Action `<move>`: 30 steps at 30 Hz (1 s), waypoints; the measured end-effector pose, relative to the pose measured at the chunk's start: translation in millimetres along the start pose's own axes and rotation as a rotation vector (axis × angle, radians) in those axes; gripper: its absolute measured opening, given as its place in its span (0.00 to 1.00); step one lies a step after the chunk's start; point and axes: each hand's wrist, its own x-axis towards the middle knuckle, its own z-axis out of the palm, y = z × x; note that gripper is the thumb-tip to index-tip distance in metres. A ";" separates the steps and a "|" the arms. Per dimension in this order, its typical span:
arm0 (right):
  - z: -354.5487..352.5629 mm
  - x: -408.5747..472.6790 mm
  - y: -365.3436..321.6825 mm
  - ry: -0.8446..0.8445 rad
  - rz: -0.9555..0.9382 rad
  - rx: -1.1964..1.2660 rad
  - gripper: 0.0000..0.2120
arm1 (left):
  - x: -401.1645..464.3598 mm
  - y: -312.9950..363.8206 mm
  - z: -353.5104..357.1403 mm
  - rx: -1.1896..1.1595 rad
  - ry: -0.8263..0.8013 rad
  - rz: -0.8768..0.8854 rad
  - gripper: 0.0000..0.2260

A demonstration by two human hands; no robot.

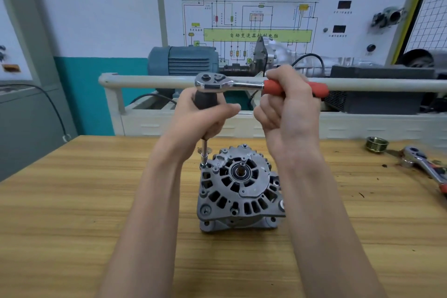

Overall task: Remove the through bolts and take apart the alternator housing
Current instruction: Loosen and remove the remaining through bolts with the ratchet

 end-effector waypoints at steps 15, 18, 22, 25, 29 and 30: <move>10.9 -17.9 15.7 0.067 -0.134 0.057 0.20 | 5.3 -1.0 11.5 -0.017 0.325 -0.080 0.12; 10.0 -19.6 12.1 0.069 -0.134 0.060 0.20 | 4.3 -2.1 9.1 0.010 0.229 -0.067 0.15; 7.5 11.5 -9.3 -0.152 0.163 -0.072 0.22 | -4.4 -3.0 -12.6 0.006 -0.176 0.009 0.15; 14.9 30.2 -15.3 -0.298 0.309 -0.196 0.25 | -6.8 -3.2 -16.3 -0.004 -0.245 -0.012 0.16; 18.1 27.8 -7.7 -0.229 0.257 -0.117 0.23 | -4.0 -1.2 -11.4 -0.120 -0.085 -0.043 0.18; 16.5 22.6 -3.3 -0.181 0.206 -0.080 0.22 | -2.4 -0.9 -8.7 -0.117 0.008 -0.057 0.19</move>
